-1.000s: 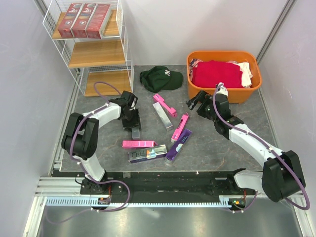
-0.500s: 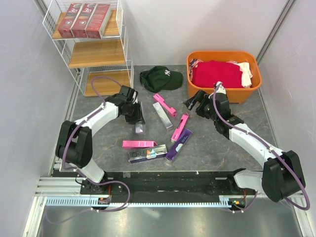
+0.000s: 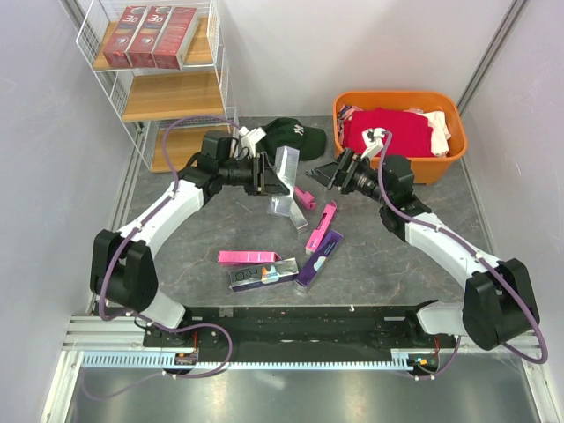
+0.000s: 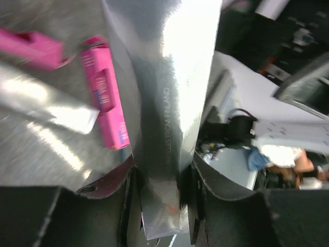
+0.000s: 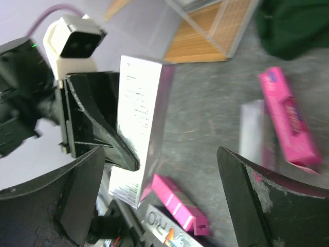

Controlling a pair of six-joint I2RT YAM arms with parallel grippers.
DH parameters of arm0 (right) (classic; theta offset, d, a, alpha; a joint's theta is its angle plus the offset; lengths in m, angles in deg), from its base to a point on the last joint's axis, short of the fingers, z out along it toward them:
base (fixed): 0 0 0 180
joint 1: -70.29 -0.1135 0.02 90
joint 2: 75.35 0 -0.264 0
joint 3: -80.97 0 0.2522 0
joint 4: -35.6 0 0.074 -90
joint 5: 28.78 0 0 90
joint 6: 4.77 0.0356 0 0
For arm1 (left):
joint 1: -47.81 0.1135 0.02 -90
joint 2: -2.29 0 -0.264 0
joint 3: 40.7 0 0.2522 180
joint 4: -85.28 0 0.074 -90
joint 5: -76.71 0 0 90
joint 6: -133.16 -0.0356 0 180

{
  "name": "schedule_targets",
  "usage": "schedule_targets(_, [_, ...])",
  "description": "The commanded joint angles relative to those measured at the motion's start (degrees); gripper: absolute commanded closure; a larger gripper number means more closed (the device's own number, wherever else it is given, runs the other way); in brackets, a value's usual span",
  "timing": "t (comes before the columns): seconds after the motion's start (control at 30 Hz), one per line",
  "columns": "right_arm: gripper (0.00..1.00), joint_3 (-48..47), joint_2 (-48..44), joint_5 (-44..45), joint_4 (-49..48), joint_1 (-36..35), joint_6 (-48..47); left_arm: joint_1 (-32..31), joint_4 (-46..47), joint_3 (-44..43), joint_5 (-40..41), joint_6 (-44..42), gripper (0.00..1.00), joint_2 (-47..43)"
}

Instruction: Place and organize the toothpastes onto the shelf

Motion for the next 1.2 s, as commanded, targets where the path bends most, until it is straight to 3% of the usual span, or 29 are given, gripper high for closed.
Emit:
schedule_targets(0.0, [0.02,-3.9,1.3,-11.6,-10.6,0.1,1.0,-0.1,22.7,3.5,-16.7,8.5,0.66,-5.5])
schedule_targets(0.27, [0.02,-4.6,4.3,-18.0,-22.9,-0.8,8.5,-1.7,35.3,7.1,-22.7,15.0,0.66,-8.0])
schedule_targets(0.5, [0.02,-6.6,8.3,-21.5,-35.9,-3.3,16.3,-3.9,37.6,7.5,-23.9,16.6,0.66,-7.1])
schedule_targets(0.63, [0.06,-7.4,8.9,-22.4,-37.3,-4.6,17.0,-4.2,38.0,7.9,-23.6,16.8,0.66,-6.7])
schedule_targets(0.73, [0.23,-7.2,8.5,-22.2,-37.3,-4.9,16.9,-4.2,38.2,8.3,-22.6,16.8,0.66,-6.9])
schedule_targets(0.77, [0.38,-7.0,8.4,-21.8,-36.9,-4.9,16.8,-4.2,38.3,8.3,-22.6,16.8,0.66,-6.9])
schedule_targets(0.8, [0.45,-6.8,8.2,-21.6,-36.5,-4.9,16.6,-4.3,38.3,8.3,-22.5,16.8,0.66,-6.8])
schedule_targets(0.87, [0.58,-6.8,8.1,-21.4,-36.0,-4.9,16.3,-4.3,38.3,8.3,-22.4,16.8,0.64,-6.9])
schedule_targets(0.9, [0.58,-7.0,8.2,-21.4,-35.9,-4.9,16.4,-4.2,38.3,8.3,-22.2,16.7,0.63,-6.9])
schedule_targets(1.03, [0.60,-7.9,8.1,-20.7,-34.8,-4.9,15.9,-4.0,37.2,7.8,-21.4,16.0,0.45,-7.5])
schedule_targets(1.17, [0.62,-10.2,7.8,-19.6,-29.9,-4.8,13.3,-3.7,31.8,6.3,-18.6,11.7,0.15,-9.2])
